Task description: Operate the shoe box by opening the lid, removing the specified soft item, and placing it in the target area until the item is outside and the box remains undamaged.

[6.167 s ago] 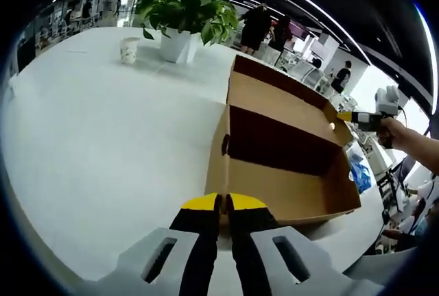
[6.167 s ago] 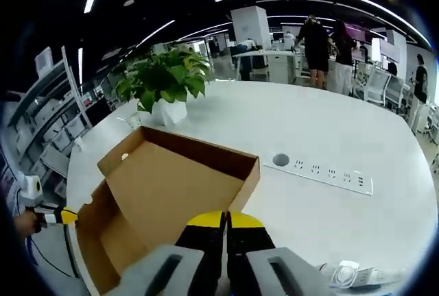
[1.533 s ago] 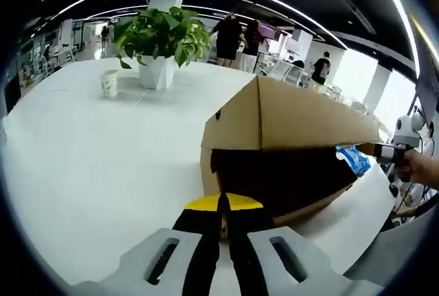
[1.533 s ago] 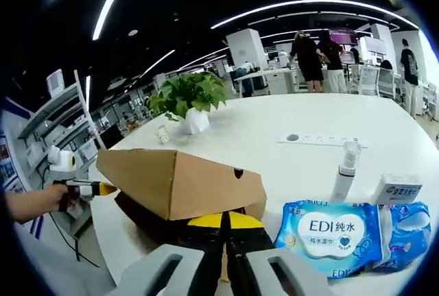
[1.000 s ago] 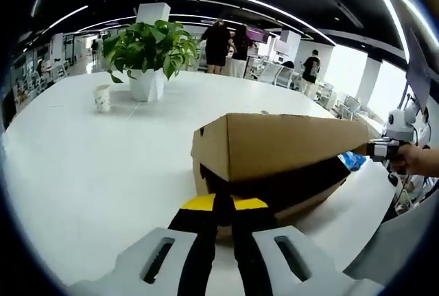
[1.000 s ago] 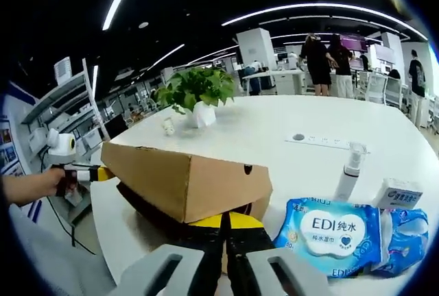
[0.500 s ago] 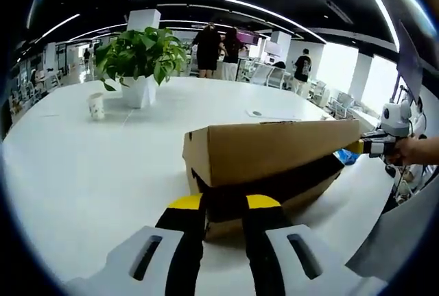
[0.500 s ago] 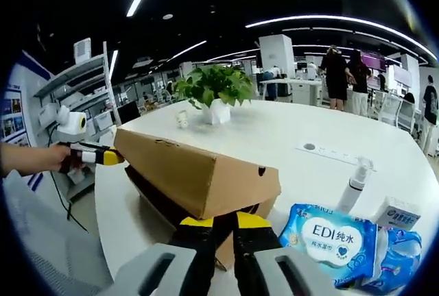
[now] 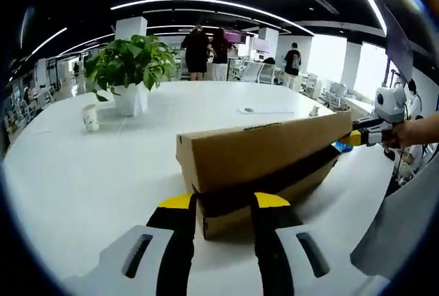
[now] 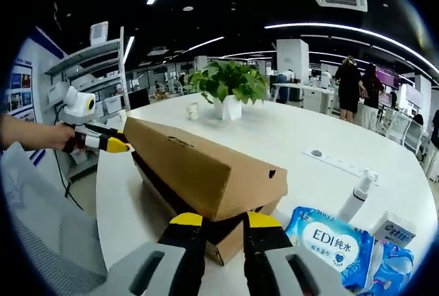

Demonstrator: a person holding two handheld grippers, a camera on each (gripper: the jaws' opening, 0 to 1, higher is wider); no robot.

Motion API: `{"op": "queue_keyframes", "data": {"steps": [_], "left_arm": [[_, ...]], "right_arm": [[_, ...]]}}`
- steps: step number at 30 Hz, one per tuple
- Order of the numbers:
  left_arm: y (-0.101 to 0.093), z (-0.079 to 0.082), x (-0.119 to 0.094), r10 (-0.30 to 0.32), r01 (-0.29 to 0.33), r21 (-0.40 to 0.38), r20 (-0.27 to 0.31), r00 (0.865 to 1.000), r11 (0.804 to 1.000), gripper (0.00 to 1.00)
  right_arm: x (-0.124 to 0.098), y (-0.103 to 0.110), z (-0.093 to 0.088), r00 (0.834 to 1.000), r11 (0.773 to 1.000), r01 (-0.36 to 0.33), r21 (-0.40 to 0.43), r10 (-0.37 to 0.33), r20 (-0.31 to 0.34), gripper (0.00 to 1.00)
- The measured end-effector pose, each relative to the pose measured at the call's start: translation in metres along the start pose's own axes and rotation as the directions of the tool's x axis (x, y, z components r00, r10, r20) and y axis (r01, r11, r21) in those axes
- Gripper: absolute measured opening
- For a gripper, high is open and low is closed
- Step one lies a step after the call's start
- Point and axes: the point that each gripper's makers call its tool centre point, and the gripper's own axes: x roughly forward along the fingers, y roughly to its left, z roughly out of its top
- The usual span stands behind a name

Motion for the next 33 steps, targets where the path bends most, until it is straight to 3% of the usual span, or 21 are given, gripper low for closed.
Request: {"op": "queue_keyframes", "data": {"steps": [33], "left_arm": [[-0.007,-0.019,0.005,0.005,-0.003,0.054,-0.054,0.999,0.999,0.40]], "right_arm": [[0.006,0.008,-0.022,0.997,0.992,-0.019,-0.124,0.010,-0.073,0.27]]}}
